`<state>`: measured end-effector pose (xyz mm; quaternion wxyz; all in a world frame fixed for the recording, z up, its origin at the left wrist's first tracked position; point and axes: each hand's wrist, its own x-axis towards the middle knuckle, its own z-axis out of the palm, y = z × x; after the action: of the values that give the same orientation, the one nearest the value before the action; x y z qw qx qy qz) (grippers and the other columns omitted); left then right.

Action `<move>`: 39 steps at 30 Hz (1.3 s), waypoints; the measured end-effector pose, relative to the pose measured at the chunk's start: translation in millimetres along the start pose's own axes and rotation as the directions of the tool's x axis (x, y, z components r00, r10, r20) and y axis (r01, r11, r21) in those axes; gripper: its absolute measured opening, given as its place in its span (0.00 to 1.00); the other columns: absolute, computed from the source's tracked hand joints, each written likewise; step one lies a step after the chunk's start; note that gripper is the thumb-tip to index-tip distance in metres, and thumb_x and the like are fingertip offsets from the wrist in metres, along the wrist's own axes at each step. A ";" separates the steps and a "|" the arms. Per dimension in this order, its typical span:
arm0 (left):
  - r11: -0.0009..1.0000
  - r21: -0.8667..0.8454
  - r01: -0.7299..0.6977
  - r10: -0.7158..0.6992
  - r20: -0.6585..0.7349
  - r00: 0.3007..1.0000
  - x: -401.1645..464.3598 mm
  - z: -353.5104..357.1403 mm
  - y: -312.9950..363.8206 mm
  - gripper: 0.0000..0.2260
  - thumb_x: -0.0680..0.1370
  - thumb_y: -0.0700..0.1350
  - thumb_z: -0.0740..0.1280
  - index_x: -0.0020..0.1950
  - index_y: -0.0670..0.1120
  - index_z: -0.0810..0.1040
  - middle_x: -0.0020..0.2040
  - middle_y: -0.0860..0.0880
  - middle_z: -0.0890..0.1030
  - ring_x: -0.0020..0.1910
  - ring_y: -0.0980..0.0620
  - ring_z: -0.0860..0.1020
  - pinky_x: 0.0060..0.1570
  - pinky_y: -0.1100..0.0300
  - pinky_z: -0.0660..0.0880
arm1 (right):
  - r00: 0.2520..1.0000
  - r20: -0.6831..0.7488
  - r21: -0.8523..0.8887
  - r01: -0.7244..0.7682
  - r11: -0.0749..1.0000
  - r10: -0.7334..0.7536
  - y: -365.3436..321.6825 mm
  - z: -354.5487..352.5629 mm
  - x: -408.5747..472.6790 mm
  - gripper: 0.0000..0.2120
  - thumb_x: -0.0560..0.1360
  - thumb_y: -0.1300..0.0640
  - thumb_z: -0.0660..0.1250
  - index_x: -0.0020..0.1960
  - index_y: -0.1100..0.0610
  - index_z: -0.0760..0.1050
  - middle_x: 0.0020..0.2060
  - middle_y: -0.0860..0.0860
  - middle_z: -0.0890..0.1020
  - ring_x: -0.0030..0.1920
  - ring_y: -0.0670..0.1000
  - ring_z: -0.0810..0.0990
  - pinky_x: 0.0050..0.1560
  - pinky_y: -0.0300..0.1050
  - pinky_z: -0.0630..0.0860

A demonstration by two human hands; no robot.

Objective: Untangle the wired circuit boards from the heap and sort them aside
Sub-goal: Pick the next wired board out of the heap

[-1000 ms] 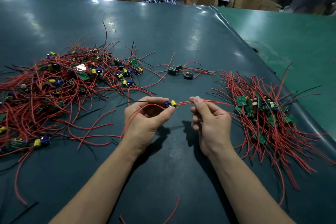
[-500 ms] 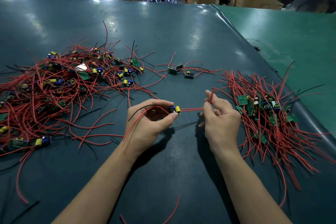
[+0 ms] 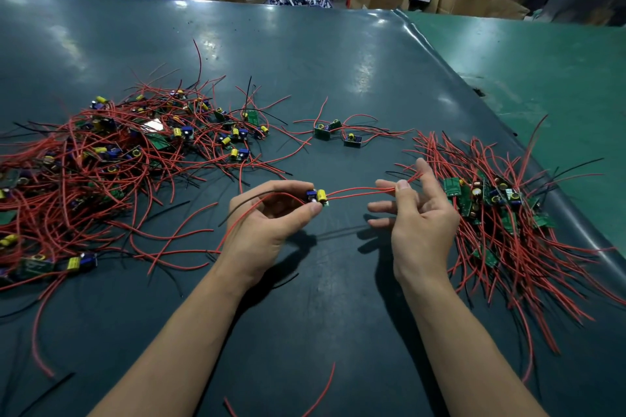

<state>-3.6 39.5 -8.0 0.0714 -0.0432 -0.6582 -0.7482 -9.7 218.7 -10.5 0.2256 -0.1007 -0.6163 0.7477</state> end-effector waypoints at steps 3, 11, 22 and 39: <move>0.999 -0.029 0.017 -0.017 0.020 1.000 -1.3 0.5 -1.1 0.10 0.67 0.34 0.76 0.47 0.43 0.84 0.43 0.45 0.86 0.43 0.52 0.83 0.44 0.65 0.77 | 0.997 -0.007 0.139 -0.081 0.987 0.083 -3.6 0.2 0.1 0.22 0.82 0.64 0.59 0.75 0.56 0.62 0.41 0.50 0.86 0.31 0.48 0.83 0.23 0.37 0.75; 0.998 -0.050 0.035 -0.032 0.051 0.998 -1.5 3.2 0.4 0.11 0.68 0.30 0.75 0.46 0.41 0.82 0.42 0.47 0.86 0.42 0.53 0.83 0.43 0.66 0.77 | 0.918 0.172 0.166 -0.384 0.908 0.357 -10.0 4.9 -2.6 0.07 0.77 0.61 0.68 0.42 0.57 0.81 0.39 0.53 0.86 0.34 0.47 0.85 0.24 0.32 0.71; 0.999 -0.038 0.004 -0.004 -0.011 1.000 -1.8 6.0 -1.0 0.10 0.69 0.30 0.75 0.45 0.42 0.82 0.40 0.49 0.86 0.38 0.56 0.82 0.41 0.67 0.77 | 0.960 -0.009 0.227 -0.270 0.935 0.280 -9.7 -1.0 2.3 0.08 0.80 0.60 0.64 0.44 0.61 0.78 0.33 0.53 0.85 0.30 0.48 0.83 0.24 0.34 0.73; 0.998 -0.059 0.016 -0.014 0.043 0.999 -1.8 4.3 -1.2 0.11 0.68 0.29 0.75 0.44 0.41 0.81 0.38 0.50 0.85 0.37 0.56 0.81 0.41 0.68 0.76 | 0.930 0.100 0.260 -0.366 0.894 0.352 -13.9 -3.6 9.9 0.07 0.78 0.59 0.66 0.45 0.60 0.81 0.26 0.48 0.76 0.24 0.42 0.71 0.22 0.32 0.66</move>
<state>-2.1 44.0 -9.0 0.0503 -0.0564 -0.6373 -0.7669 -13.9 228.4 3.4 0.0798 -0.1619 -0.4832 0.8567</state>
